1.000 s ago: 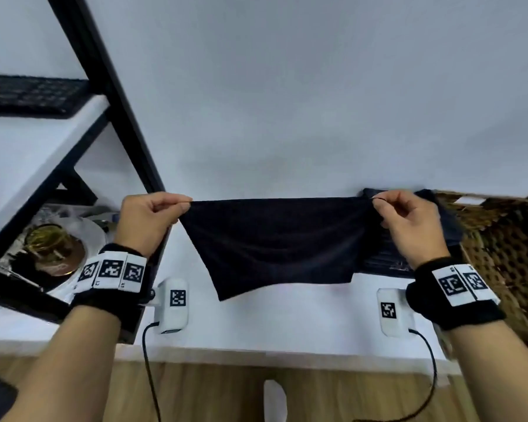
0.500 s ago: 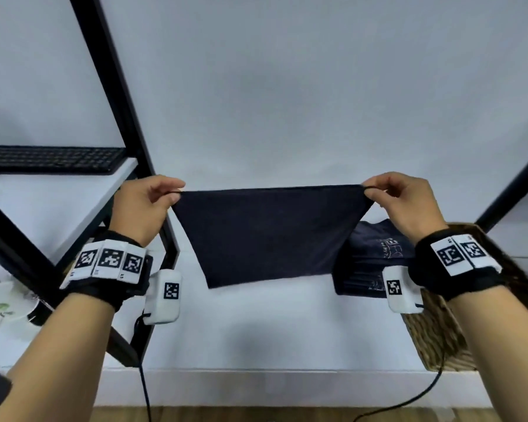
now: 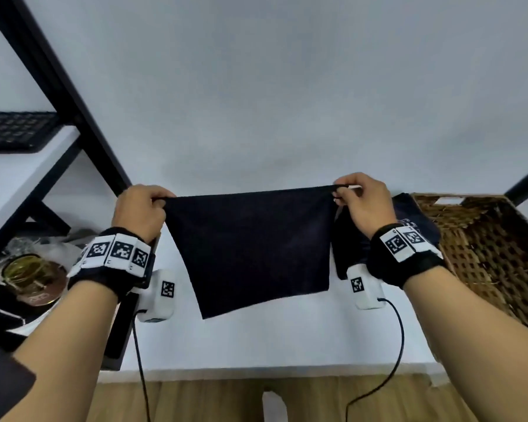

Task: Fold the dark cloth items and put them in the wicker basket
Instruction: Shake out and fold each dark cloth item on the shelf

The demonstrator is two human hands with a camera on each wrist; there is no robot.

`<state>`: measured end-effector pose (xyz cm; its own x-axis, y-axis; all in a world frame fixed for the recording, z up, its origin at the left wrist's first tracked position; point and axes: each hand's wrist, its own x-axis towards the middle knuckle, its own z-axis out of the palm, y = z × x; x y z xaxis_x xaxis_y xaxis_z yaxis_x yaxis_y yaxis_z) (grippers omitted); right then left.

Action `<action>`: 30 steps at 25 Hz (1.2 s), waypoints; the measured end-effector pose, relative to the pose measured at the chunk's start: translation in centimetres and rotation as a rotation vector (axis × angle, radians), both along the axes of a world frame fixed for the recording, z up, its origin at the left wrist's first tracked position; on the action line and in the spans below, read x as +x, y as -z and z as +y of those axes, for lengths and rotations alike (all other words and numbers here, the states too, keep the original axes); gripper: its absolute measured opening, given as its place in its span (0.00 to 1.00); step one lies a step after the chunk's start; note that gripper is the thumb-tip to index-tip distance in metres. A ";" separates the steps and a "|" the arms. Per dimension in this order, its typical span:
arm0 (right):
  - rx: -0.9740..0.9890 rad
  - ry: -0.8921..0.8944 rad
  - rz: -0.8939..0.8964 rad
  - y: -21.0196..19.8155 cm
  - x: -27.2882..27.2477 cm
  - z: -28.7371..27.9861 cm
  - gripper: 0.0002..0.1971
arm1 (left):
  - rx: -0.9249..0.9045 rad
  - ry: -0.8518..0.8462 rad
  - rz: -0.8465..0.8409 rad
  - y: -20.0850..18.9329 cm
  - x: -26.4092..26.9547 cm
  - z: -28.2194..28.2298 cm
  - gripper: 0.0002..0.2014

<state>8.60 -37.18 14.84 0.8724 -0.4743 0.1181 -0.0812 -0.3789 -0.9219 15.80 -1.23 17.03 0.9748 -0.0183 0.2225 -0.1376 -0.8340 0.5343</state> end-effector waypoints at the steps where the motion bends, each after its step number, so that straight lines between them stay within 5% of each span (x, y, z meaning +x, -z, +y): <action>1: 0.009 0.007 -0.025 -0.2 0.3 0.1 0.08 | -0.052 -0.026 -0.045 0.0 0.4 0.1 0.15; 5: -0.016 0.007 -0.065 0.8 -1.7 0.7 0.08 | -0.218 0.059 -0.025 2.4 -0.9 1.6 0.16; 9: -0.155 -0.011 0.100 6.6 -6.3 1.3 0.08 | -0.158 0.154 0.122 8.4 -4.7 3.0 0.19; 16: -0.308 -0.366 0.666 21.0 -12.8 2.1 0.15 | 0.222 0.404 0.745 22.5 -10.6 3.7 0.18; 21: -0.214 -0.619 1.051 19.1 -9.0 2.0 0.21 | 0.138 0.457 1.258 22.8 -8.0 2.6 0.16; 24: -0.328 -0.458 0.793 18.1 -2.2 2.3 0.06 | 0.018 0.334 1.009 22.3 -2.8 0.8 0.11; 27: -0.099 -0.365 0.591 19.8 5.6 4.0 0.06 | -0.009 0.205 0.600 23.7 2.2 -2.1 0.09; 30: 0.141 -0.381 0.639 23.0 11.4 6.1 0.06 | 0.011 0.185 0.582 26.7 5.6 -4.0 0.14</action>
<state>20.01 -31.13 -8.21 0.8573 -0.0998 -0.5050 -0.5031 -0.3698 -0.7811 21.40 -5.24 -9.68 0.9168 -0.1983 -0.3467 0.0309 -0.8302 0.5566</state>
